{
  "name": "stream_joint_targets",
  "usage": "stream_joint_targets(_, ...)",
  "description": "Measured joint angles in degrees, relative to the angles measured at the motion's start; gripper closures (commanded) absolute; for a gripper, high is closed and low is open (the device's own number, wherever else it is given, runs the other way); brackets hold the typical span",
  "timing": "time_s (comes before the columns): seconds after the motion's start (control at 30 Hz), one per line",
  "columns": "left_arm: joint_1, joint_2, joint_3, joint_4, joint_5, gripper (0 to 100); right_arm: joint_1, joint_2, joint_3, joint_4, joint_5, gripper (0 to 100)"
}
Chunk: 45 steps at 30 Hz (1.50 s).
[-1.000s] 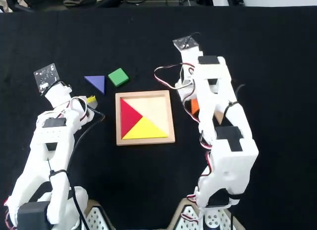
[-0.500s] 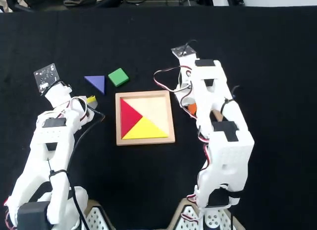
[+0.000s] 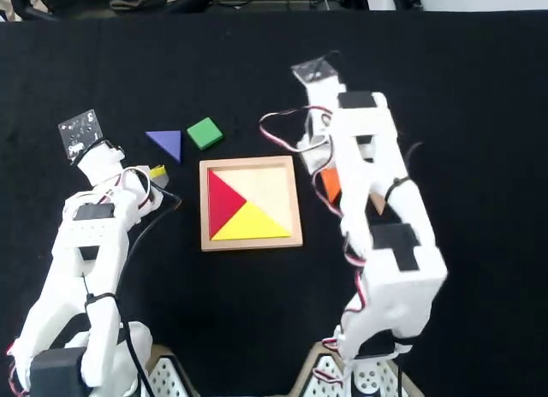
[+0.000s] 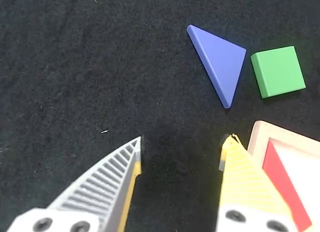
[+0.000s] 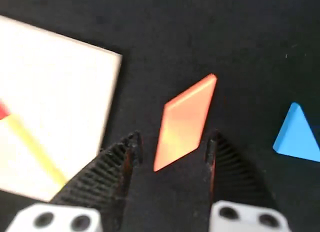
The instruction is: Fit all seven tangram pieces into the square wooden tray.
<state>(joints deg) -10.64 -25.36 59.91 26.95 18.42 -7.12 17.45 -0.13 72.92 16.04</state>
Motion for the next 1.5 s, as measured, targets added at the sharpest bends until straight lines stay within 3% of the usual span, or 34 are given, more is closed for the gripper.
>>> stream_joint_targets(0.13, 0.00, 0.00, 0.00, 0.00, 0.00, 74, -2.37, -1.32, 3.25, -1.14, 0.09, 78.6)
stream_joint_targets(0.67, 0.00, 0.00, 0.00, 0.00, 0.00, 74, -0.97, 5.54, 3.52, -4.40, 0.00, 78.6)
stream_joint_targets(1.5, 0.00, 0.00, 0.00, 0.00, 0.00, 74, -0.97, 2.11, 4.48, -5.80, -0.09, 78.6)
